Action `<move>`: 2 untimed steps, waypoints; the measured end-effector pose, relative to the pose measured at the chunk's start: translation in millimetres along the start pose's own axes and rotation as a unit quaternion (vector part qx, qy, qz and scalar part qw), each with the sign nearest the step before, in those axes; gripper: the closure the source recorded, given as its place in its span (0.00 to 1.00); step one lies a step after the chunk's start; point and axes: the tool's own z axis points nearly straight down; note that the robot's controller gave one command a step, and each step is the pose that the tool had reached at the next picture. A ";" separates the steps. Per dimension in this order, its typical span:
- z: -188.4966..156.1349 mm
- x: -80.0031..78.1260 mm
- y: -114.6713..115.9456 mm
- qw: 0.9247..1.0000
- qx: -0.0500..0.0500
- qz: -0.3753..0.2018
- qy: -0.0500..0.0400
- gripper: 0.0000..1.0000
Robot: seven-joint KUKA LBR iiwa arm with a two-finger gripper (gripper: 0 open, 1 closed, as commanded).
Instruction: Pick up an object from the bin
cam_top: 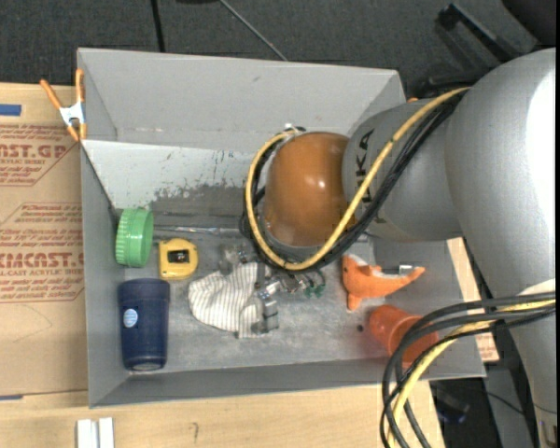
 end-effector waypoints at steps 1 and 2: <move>32.3 -0.9 3.8 1.000 0.000 -0.028 0.002 0.00; 10.2 7.5 1.1 0.997 0.000 -0.080 0.001 0.00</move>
Offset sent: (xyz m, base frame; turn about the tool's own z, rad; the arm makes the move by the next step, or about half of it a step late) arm -0.0080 -0.0020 -0.0116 -0.1590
